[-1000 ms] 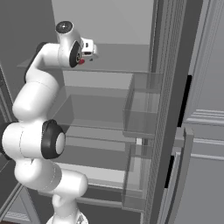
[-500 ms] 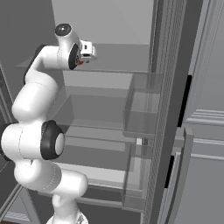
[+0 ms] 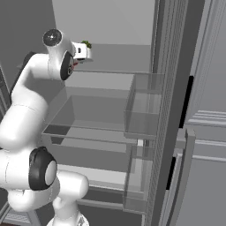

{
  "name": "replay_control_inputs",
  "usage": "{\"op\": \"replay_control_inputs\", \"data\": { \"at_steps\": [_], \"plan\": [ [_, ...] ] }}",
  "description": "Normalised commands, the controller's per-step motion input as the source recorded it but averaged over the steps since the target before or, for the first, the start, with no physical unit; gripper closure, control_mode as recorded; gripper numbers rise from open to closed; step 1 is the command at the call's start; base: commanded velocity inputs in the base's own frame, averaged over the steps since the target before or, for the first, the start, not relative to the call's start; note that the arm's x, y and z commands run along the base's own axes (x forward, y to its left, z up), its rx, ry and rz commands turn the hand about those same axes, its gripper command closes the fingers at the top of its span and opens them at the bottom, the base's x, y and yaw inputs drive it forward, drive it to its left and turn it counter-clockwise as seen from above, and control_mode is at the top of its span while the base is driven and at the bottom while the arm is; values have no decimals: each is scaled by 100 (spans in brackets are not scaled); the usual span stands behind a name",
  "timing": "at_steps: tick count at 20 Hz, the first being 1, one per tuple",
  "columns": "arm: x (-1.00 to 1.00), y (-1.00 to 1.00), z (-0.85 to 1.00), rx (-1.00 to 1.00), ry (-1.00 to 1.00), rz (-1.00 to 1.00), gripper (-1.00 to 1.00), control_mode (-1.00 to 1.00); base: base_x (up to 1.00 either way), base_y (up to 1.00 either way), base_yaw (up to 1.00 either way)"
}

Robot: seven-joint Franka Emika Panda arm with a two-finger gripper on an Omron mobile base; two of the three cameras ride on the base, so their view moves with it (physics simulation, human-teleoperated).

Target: Take the strawberry from the fridge and place it on top of the pancake, located on the dining counter.

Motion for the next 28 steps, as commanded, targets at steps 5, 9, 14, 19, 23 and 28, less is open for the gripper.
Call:
{"op": "replay_control_inputs", "data": {
  "at_steps": [5,9,14,19,23,28],
  "plan": [
    [-100,0,1,11,-2,0,100,-100,0,0,0],
    [-100,0,2,9,0,0,100,-100,0,0,0],
    [-100,0,0,7,0,0,100,-100,0,0,0],
    [-100,-1,0,2,0,-1,100,-100,0,0,0],
    [-100,0,0,1,0,0,100,-100,0,0,0],
    [-78,0,-14,0,3,0,100,-100,0,0,0]
  ]
}}
